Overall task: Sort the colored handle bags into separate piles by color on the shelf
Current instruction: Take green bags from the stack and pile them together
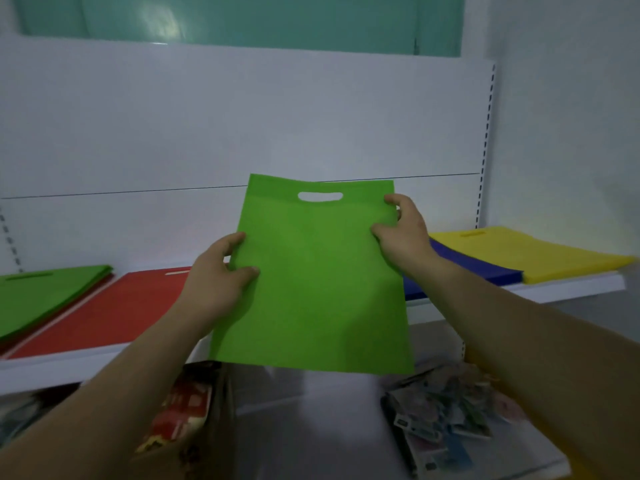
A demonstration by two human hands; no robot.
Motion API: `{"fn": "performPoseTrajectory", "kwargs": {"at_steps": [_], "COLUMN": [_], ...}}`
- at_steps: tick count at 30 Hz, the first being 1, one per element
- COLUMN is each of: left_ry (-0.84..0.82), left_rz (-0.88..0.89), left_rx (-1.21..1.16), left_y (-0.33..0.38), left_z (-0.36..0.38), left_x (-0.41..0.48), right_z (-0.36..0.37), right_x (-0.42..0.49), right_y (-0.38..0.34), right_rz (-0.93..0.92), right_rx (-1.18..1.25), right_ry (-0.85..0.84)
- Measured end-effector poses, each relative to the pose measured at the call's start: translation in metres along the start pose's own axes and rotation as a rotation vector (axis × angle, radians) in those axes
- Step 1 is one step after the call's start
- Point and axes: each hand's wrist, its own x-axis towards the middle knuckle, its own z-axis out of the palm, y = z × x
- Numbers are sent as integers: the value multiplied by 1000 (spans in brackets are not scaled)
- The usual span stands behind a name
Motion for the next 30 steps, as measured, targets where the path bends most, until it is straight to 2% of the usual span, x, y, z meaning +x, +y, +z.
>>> {"fn": "performPoseTrajectory", "kwargs": {"at_steps": [7, 11, 15, 21, 27, 30], "left_ry": [-70, -135, -279, -543, -520, -499], "left_rz": [-128, -63, 0, -102, -44, -17], "left_rx": [14, 355, 512, 619, 639, 622], "left_y": [-25, -37, -46, -50, -57, -55], "left_z": [-17, -17, -14, -14, -9, -7], "left_x": [23, 29, 33, 30, 22, 20], "right_z": [49, 68, 88, 102, 95, 93], "right_x": [35, 57, 75, 83, 71, 66], "right_y": [8, 24, 43, 63, 59, 63], "right_rz": [-19, -38, -65, -37, -63, -78], "right_rx": [-61, -194, -352, -794, -972, -1009], "right_ry": [-73, -169, -253, -600, -870, -909]}}
